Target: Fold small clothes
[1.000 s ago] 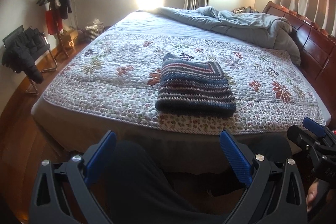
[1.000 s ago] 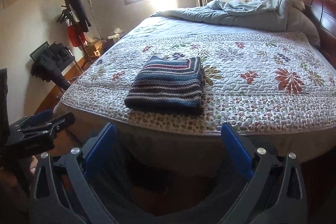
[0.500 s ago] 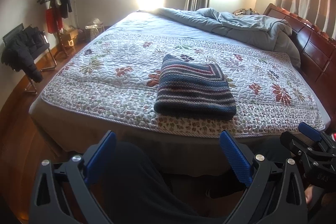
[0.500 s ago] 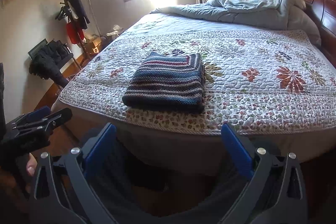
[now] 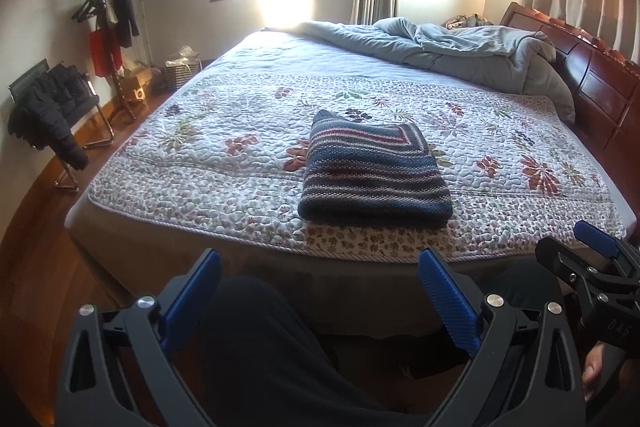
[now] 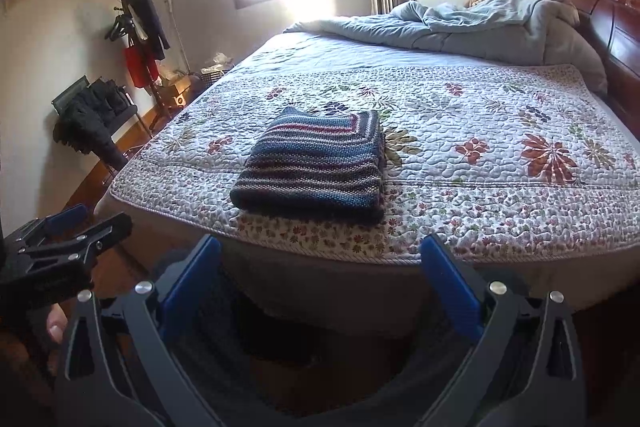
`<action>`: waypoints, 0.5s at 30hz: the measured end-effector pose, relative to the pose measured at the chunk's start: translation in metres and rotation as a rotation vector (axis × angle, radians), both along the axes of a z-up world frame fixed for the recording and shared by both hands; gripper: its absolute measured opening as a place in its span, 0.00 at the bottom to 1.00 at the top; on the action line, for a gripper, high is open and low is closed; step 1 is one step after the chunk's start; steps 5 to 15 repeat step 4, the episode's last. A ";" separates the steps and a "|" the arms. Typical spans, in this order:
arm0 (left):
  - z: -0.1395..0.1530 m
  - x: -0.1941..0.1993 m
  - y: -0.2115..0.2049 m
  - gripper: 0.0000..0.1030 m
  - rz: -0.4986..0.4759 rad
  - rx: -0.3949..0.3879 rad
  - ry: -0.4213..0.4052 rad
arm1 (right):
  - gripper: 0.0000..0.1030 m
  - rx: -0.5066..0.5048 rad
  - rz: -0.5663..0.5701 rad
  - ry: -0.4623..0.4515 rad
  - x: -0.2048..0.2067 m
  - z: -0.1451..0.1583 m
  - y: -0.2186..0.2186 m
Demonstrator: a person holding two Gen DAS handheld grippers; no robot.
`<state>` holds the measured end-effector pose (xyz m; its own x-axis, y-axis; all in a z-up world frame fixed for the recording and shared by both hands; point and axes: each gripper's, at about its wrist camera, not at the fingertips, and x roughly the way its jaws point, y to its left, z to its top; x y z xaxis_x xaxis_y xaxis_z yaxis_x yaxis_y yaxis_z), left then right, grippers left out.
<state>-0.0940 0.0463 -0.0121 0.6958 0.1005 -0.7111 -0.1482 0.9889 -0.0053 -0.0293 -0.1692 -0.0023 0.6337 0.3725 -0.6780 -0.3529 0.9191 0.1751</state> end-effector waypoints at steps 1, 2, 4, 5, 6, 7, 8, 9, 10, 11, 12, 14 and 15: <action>0.000 0.000 -0.001 0.96 -0.002 0.003 0.000 | 0.97 0.000 -0.001 -0.001 0.000 0.000 0.000; 0.000 -0.001 -0.001 0.96 -0.004 0.004 0.000 | 0.97 0.000 -0.001 -0.002 0.000 0.001 0.000; -0.001 -0.001 -0.002 0.96 -0.006 0.005 0.001 | 0.97 0.000 -0.003 -0.004 -0.001 0.001 0.000; -0.001 -0.001 -0.002 0.96 -0.006 0.005 0.001 | 0.97 0.000 -0.003 -0.004 -0.001 0.001 0.000; -0.001 -0.001 -0.002 0.96 -0.006 0.005 0.001 | 0.97 0.000 -0.003 -0.004 -0.001 0.001 0.000; -0.001 -0.001 -0.002 0.96 -0.006 0.005 0.001 | 0.97 0.000 -0.003 -0.004 -0.001 0.001 0.000; -0.001 -0.001 -0.002 0.96 -0.006 0.005 0.001 | 0.97 0.000 -0.003 -0.004 -0.001 0.001 0.000; -0.001 -0.001 -0.002 0.96 -0.006 0.005 0.001 | 0.97 0.000 -0.003 -0.004 -0.001 0.001 0.000; -0.001 -0.001 -0.002 0.96 -0.006 0.005 0.001 | 0.97 0.000 -0.003 -0.004 -0.001 0.001 0.000; -0.001 -0.001 -0.002 0.96 -0.006 0.005 0.001 | 0.97 0.000 -0.003 -0.004 -0.001 0.001 0.000; -0.001 -0.001 -0.002 0.96 -0.006 0.005 0.001 | 0.97 0.000 -0.003 -0.004 -0.001 0.001 0.000; -0.001 -0.001 -0.002 0.96 -0.006 0.005 0.001 | 0.97 0.000 -0.003 -0.004 -0.001 0.001 0.000; -0.001 -0.001 -0.002 0.96 -0.006 0.005 0.001 | 0.97 0.000 -0.003 -0.004 -0.001 0.001 0.000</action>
